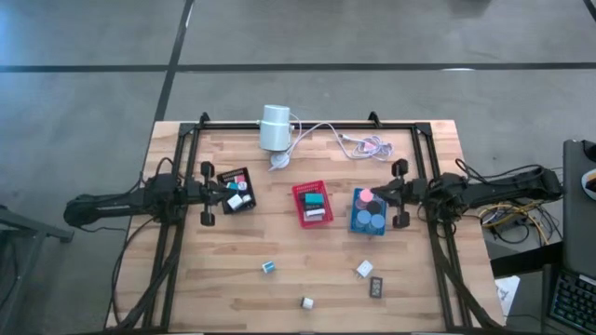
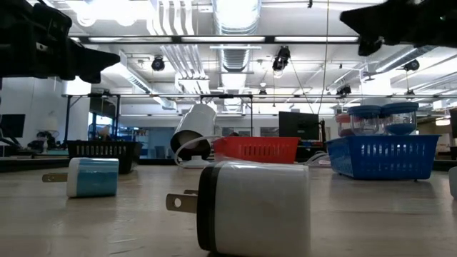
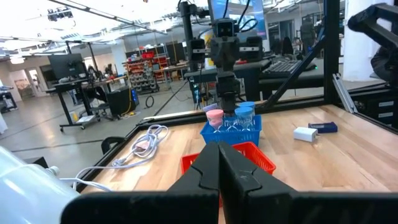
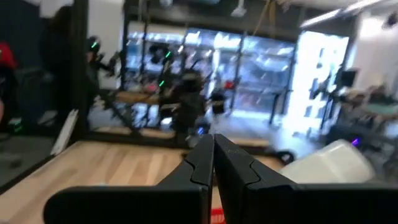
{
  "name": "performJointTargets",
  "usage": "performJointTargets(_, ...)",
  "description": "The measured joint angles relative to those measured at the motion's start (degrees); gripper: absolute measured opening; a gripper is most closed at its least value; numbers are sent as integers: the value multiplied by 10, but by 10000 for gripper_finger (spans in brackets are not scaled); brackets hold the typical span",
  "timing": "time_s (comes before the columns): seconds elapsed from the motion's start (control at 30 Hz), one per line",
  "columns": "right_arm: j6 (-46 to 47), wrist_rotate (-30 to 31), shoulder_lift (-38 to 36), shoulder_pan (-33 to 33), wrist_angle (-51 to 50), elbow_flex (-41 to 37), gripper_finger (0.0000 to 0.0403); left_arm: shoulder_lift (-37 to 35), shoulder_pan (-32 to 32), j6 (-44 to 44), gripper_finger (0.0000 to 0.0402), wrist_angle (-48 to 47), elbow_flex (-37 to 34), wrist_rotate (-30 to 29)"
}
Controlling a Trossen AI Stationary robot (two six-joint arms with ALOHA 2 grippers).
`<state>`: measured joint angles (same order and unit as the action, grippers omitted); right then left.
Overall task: Pick & Place Office items
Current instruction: Put the white charger adapter into the black bin
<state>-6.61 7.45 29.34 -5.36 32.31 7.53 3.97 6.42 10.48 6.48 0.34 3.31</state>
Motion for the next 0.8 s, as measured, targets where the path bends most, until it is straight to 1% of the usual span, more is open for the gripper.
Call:
performJointTargets(0.13,8,-6,86,-16,-72,78,12,0,0,2,0,0,0,0)
performJointTargets(0.27,-28,-41,204,-43,-170,174,36,0,0,2,0,0,0,-1)
performJointTargets(0.4,-48,-82,313,-64,-204,270,79,0,0,1,0,0,0,-1)
performJointTargets(0.63,-116,-218,463,-92,-262,416,163,0,0,5,0,0,0,-1)
performJointTargets(0.8,-103,-248,554,-110,-302,504,209,0,0,13,0,0,0,-1)
